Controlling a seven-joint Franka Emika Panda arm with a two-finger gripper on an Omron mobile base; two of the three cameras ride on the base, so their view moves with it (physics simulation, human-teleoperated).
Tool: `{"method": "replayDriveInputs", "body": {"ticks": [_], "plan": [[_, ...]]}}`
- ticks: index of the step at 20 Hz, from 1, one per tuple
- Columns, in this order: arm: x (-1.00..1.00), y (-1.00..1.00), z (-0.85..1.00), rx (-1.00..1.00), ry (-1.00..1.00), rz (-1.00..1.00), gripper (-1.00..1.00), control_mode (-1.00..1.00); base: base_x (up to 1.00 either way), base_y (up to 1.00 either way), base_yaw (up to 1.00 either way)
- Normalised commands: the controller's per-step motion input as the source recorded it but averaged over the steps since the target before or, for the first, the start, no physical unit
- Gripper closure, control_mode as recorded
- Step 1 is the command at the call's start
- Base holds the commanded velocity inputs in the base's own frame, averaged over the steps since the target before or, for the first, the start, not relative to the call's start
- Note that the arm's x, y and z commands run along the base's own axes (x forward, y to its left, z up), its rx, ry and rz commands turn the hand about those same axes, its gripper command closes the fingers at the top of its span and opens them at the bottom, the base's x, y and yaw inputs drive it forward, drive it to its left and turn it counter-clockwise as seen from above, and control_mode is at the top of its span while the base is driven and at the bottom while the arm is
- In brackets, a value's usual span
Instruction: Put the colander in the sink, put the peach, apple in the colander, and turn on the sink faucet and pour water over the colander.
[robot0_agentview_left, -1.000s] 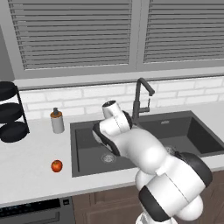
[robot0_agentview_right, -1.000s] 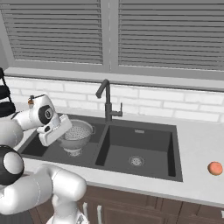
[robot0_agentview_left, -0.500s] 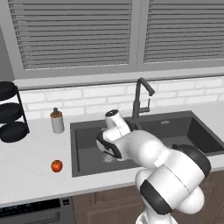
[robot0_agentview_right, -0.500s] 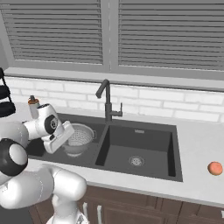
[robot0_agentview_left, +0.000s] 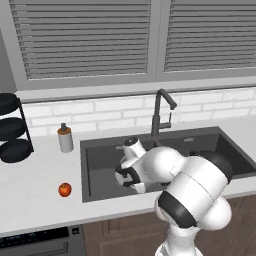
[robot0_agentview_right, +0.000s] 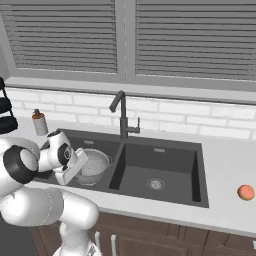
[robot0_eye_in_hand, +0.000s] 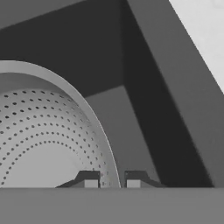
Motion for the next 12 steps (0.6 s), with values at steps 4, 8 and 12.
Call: {"method": "replayDriveInputs", "body": {"ticks": [4, 8, 12], "plan": [[0.39, 0.0, -0.41, -0.01, 0.0, -0.09, 1.0, -1.0, 0.0, 0.0, 0.0], [0.48, 0.0, -0.38, -0.01, 0.0, -0.09, 1.0, -1.0, 0.0, 0.0, 0.0], [0.51, 0.0, -0.37, 0.0, 0.0, -0.09, 1.0, -1.0, 0.0, 0.0, 0.0]]}}
